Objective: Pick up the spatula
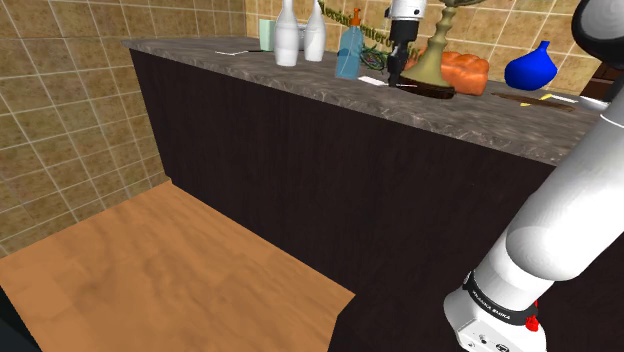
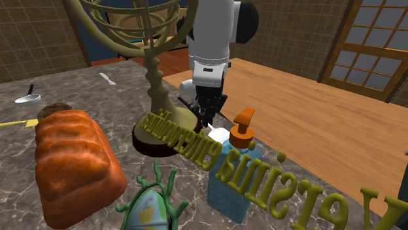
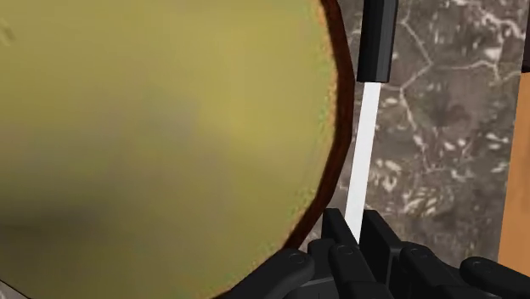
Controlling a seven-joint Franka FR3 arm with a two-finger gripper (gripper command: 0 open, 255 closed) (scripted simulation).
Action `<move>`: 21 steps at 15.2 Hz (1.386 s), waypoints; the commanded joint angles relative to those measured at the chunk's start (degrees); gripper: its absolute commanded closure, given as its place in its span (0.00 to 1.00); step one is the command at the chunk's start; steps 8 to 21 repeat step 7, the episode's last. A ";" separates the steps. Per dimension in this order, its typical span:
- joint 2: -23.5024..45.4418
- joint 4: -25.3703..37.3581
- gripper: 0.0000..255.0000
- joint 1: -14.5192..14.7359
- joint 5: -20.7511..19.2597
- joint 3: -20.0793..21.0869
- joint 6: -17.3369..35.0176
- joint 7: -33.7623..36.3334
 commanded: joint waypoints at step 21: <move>1.51 7.39 1.00 -0.16 0.28 -0.20 -5.33 -0.60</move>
